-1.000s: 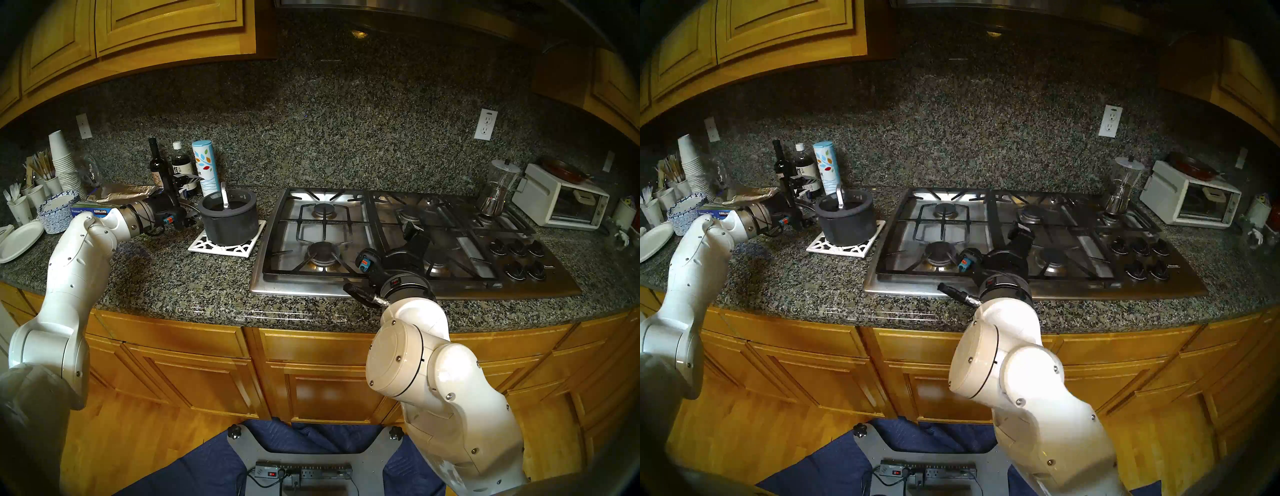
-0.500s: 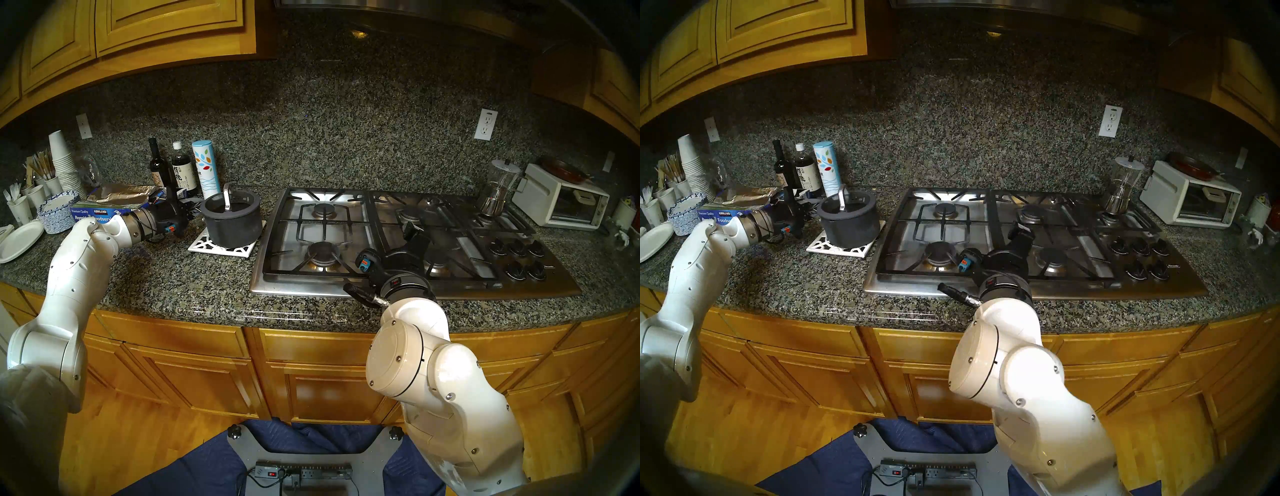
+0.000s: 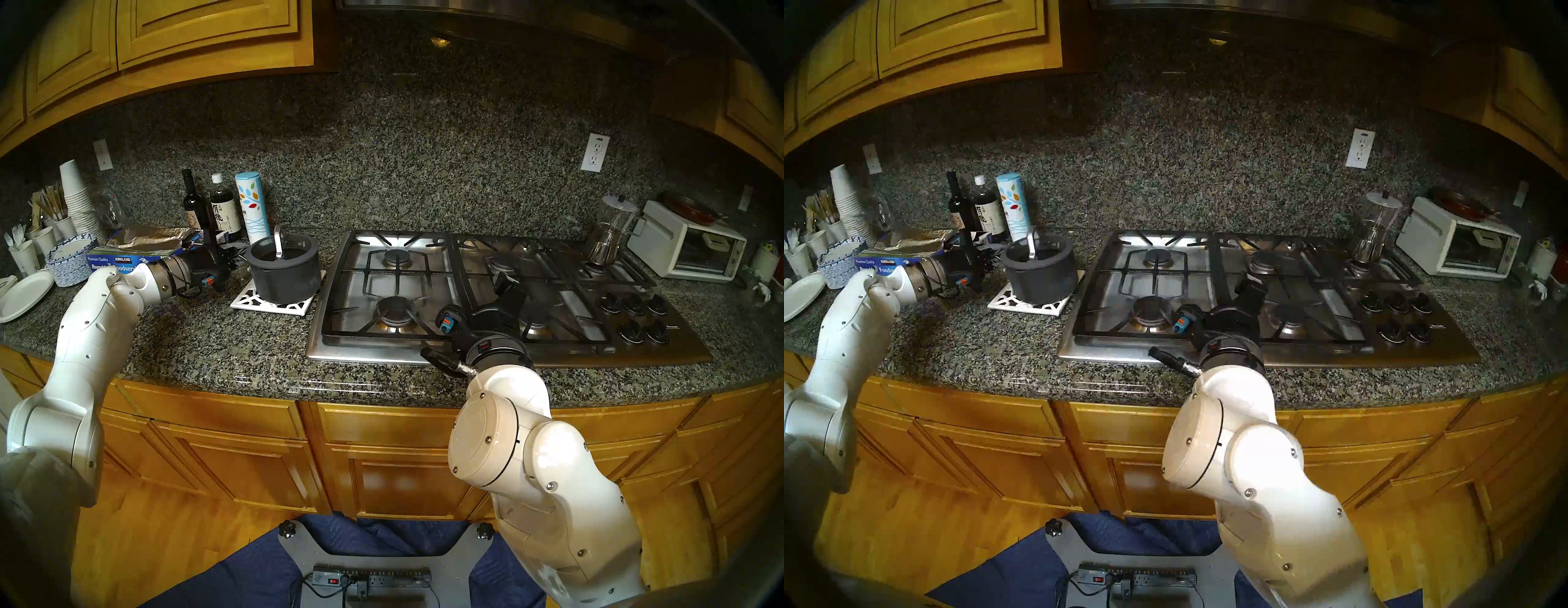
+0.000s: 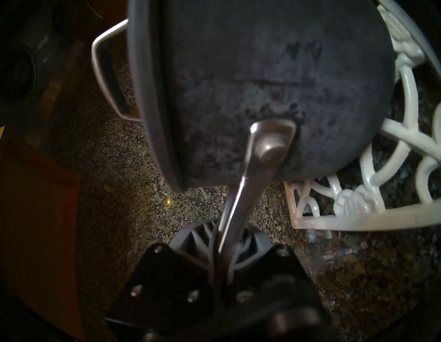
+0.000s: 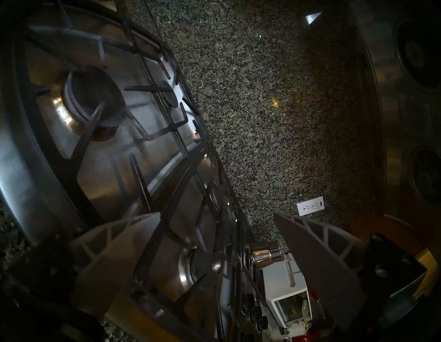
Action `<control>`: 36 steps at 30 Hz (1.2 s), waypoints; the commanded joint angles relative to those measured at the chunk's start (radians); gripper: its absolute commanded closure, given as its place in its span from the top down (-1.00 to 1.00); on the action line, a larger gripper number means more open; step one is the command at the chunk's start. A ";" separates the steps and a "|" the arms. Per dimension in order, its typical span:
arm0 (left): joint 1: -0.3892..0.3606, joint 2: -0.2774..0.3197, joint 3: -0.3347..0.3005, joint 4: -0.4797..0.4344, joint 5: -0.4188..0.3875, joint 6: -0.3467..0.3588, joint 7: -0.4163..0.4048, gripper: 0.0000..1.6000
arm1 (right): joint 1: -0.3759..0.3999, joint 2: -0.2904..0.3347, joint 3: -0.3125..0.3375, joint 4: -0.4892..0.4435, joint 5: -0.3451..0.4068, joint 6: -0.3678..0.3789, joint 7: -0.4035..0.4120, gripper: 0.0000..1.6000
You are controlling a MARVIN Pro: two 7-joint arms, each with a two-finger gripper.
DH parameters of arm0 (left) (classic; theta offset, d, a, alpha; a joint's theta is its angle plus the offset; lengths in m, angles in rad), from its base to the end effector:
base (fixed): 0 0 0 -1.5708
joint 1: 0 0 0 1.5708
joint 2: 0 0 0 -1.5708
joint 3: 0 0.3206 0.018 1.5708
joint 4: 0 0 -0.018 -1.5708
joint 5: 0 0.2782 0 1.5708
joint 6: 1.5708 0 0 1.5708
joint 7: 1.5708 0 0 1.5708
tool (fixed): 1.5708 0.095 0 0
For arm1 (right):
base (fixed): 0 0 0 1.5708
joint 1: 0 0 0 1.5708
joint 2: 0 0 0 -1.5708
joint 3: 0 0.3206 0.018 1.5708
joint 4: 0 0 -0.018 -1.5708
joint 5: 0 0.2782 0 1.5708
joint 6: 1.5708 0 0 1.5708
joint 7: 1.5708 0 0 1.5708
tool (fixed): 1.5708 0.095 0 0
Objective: Pick up the pot, put it on the stove, take off the pot lid
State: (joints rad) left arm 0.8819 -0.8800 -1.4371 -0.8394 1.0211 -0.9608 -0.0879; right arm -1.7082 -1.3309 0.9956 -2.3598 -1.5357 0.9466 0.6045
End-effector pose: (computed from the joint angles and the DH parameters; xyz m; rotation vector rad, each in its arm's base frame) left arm 0.5071 0.2562 -0.2007 -0.8722 1.7608 -1.5124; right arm 0.2589 0.0738 -0.2027 1.6813 0.9715 1.2708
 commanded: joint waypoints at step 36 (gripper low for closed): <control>-0.116 0.011 -0.031 -0.033 -0.112 0.001 -0.023 -1.00 | 0.015 -0.003 0.003 -0.024 -0.008 -0.002 -0.010 1.00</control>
State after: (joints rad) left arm 0.8652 -0.8756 -1.4246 -0.8306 0.9740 -0.9617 -0.1283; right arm -1.7083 -1.3314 0.9959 -2.3591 -1.5356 0.9464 0.6060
